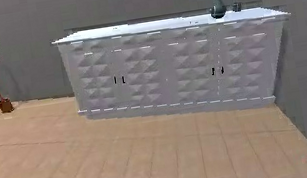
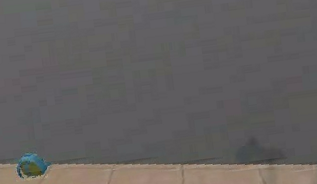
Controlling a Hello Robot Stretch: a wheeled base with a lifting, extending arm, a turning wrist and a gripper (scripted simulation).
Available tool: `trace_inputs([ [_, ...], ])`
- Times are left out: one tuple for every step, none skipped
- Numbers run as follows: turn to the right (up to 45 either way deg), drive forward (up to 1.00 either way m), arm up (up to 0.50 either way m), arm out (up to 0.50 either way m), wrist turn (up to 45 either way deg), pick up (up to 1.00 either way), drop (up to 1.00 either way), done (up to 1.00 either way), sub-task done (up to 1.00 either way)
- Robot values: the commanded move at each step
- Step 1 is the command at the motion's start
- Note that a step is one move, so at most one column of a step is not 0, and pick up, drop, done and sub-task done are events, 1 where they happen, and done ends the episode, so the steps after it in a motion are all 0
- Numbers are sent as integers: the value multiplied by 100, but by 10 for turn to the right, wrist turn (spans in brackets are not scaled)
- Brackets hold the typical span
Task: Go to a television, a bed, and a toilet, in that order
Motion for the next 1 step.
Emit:
trace_inputs([
  [-450,0,0,0,0,0,0,0,0],
])
